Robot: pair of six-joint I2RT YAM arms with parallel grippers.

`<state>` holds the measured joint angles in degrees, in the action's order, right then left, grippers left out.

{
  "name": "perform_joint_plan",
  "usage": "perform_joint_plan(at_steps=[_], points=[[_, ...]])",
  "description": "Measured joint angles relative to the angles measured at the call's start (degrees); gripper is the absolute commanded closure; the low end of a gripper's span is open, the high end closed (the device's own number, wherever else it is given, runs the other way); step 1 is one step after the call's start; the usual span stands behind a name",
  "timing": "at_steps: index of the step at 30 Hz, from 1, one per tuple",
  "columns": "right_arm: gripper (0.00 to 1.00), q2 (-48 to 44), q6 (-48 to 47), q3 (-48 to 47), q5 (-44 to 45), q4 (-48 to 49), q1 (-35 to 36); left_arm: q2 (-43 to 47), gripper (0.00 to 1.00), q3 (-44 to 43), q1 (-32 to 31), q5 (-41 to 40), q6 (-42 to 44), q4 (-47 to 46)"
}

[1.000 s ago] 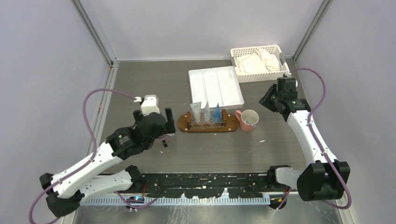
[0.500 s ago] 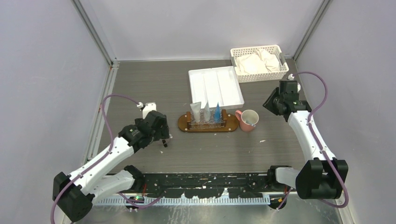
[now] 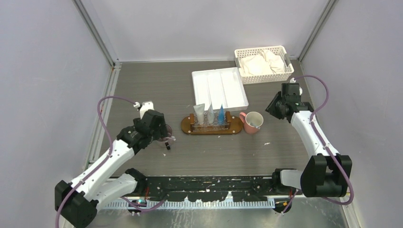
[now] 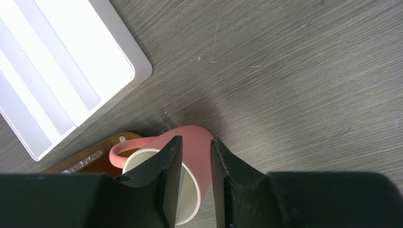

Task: Prepare toiletry sets of a toothbrush and toothpaste on the tray

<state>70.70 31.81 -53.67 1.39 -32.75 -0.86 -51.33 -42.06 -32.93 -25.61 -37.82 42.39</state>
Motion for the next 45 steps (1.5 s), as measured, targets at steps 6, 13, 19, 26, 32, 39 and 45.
perform_joint_plan(at_steps=[6, 13, 19, 26, 32, 39, 45], points=[[0.66, 1.0, 0.0, 1.4, 0.0, 0.6, 0.0, -4.4, 0.33, 2.9, 5.4, 3.2, 0.7, -4.5], [0.68, 0.9, 0.0, 2.1, 0.3, 0.7, 0.0, -5.9, 0.52, 5.1, 6.5, 5.0, 0.8, -6.7], [0.71, 0.9, 0.0, 3.2, 0.2, 0.6, -0.1, -7.8, 0.64, 5.6, 7.1, 5.9, 0.9, -8.8], [0.62, 0.2, 0.0, 3.9, 0.0, 0.9, -0.1, -9.2, 0.75, 5.7, 7.2, 6.1, 0.9, -9.5], [0.61, -5.9, 0.0, 4.2, -0.2, 0.4, -0.1, -10.5, 0.84, 5.7, 7.4, 6.1, 1.5, -10.1], [0.61, -9.7, -0.2, 4.8, -2.6, -1.6, -0.1, -12.8, 0.98, 4.5, 7.7, 6.3, 2.9, -11.0], [0.61, -9.6, -0.5, 5.8, -4.3, -2.9, -0.1, -14.9, 0.99, 2.9, 7.8, 6.4, 3.8, -11.1]])
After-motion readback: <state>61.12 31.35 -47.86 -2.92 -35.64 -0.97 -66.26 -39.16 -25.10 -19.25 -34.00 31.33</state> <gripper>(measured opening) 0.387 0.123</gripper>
